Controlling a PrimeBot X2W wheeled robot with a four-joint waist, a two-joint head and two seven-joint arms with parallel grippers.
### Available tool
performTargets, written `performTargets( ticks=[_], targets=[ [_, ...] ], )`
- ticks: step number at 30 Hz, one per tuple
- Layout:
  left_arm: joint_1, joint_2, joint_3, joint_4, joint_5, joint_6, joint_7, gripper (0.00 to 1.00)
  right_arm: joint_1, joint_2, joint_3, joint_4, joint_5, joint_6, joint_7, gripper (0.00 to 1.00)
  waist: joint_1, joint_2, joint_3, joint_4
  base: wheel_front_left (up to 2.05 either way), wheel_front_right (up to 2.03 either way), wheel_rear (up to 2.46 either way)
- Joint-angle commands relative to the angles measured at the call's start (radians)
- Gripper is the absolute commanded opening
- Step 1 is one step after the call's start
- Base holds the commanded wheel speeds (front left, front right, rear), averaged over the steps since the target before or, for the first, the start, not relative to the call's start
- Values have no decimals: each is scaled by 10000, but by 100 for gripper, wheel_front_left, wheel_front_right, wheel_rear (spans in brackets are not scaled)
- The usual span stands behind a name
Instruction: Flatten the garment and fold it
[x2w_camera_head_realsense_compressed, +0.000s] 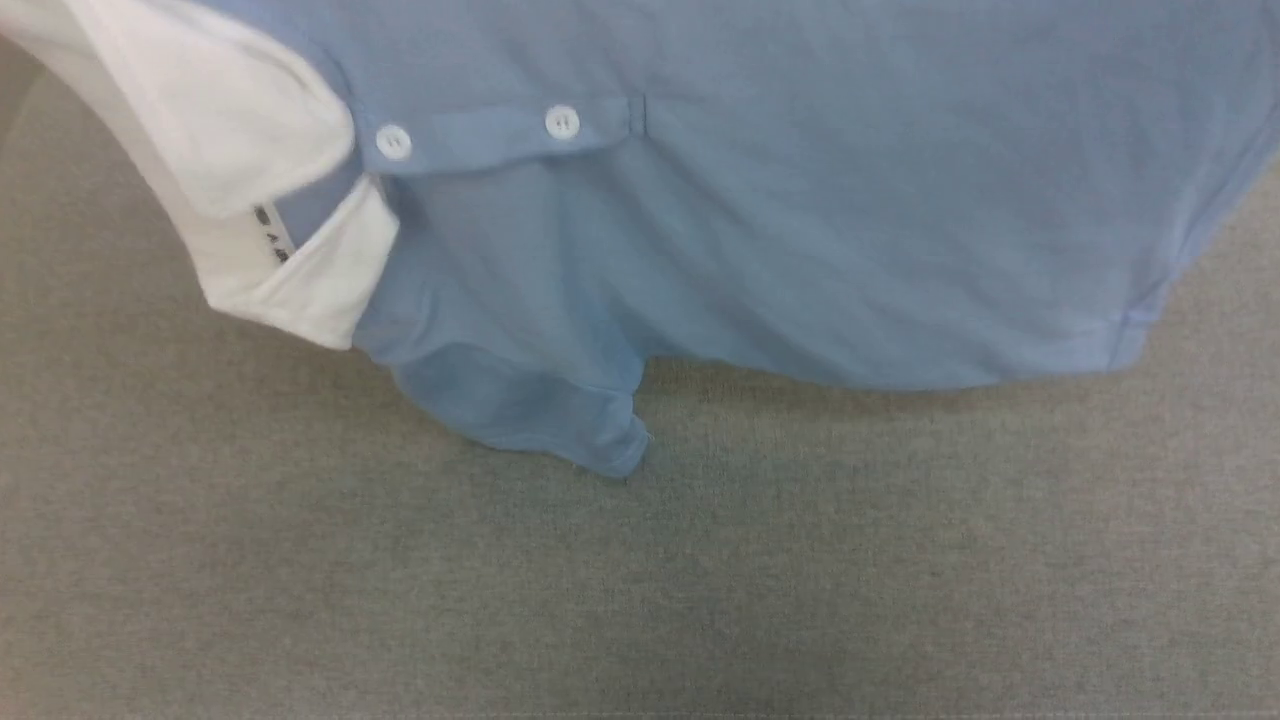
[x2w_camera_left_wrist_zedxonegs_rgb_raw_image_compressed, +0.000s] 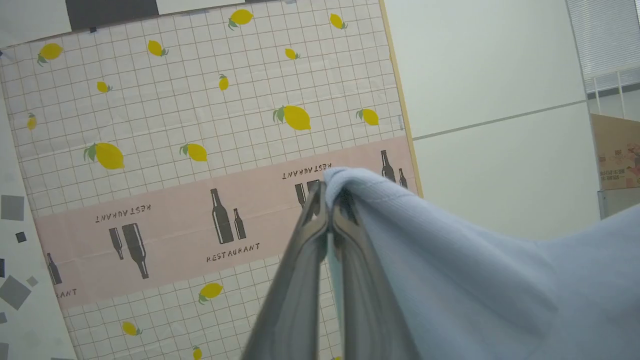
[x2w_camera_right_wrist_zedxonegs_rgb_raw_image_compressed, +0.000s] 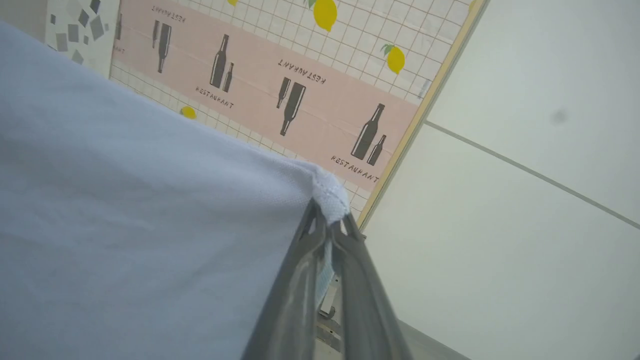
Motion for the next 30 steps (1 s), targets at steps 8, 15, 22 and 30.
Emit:
performTargets(
  ticks=[8,15,22,30],
  targets=[
    [-4048,-854,-762,3086,940,-1559,141,0,-2847,727,1023,2105,-882,-15,-1052,0,1,0,3043,-532,0,0,0],
    [-7142,-1763,-1146,6193,1906,-2190,-774,0,-5484,1684,1767,4557,-1510,-15,-2248,0,1,0,4367,-681,0,0,0],
    [-8865,-2443,-1288,8369,2359,-2387,-2218,0,-7267,2450,2256,6525,-1774,-15,-3447,0,1,0,4943,-593,0,0,0],
    [-8303,-2836,-2028,9718,2205,-2616,-3285,0,-7341,2835,3207,7886,-1544,-15,-4605,0,1,0,5249,-166,0,0,0]
  ],
)
